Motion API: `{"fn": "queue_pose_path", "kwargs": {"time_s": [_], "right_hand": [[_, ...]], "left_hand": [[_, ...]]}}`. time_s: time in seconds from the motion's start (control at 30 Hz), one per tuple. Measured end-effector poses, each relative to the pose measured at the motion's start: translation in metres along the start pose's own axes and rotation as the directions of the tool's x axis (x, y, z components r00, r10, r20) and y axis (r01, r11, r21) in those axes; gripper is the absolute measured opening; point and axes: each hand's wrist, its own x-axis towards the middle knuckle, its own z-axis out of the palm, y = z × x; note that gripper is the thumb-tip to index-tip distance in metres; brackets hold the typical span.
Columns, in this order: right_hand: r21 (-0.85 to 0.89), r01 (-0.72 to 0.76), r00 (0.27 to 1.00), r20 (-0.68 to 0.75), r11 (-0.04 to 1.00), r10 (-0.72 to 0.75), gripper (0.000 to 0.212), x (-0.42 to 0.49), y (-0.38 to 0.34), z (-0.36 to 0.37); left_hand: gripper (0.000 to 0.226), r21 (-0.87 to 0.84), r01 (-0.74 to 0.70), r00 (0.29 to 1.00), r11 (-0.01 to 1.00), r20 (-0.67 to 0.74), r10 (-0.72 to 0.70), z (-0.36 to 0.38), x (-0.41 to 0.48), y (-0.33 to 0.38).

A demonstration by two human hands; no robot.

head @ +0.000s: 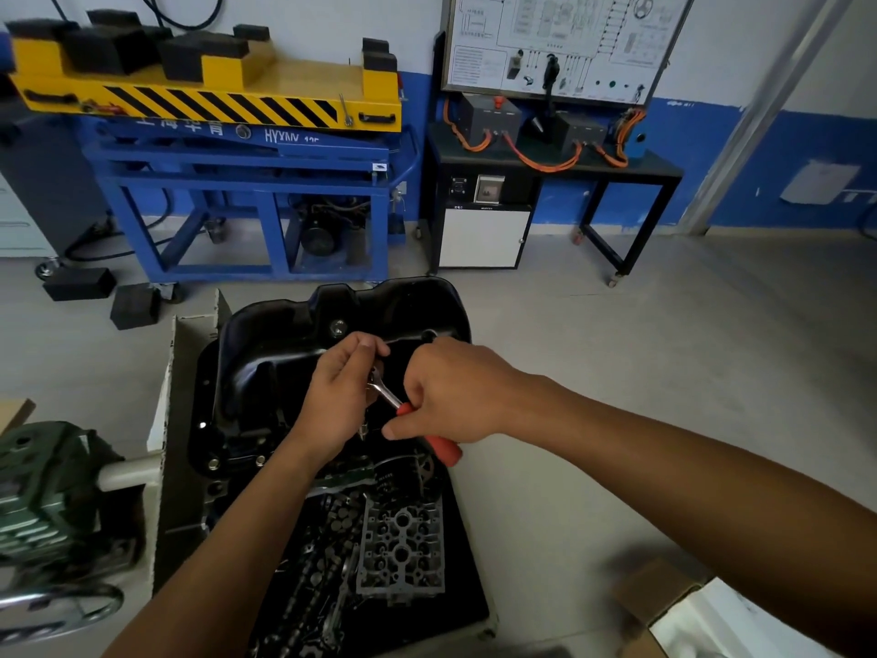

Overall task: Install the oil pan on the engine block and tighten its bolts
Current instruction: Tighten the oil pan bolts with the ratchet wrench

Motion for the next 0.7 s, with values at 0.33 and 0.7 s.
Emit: {"fn": "queue_pose_path", "kwargs": {"time_s": [0.33,0.7], "right_hand": [[-0.223,-0.092,0.995,-0.055,0.970,0.082,0.039,0.012,0.029,-0.015],[-0.222,-0.121,0.986,-0.141,0.968,0.091,0.026,0.026,0.042,-0.010]], "left_hand": [[0.029,0.001,0.036,0.984,0.999,0.173,-0.035,-0.002,0.002,0.000],[0.024,0.014,0.060,0.961,0.998,0.268,-0.062,0.003,-0.001,0.004]]}}
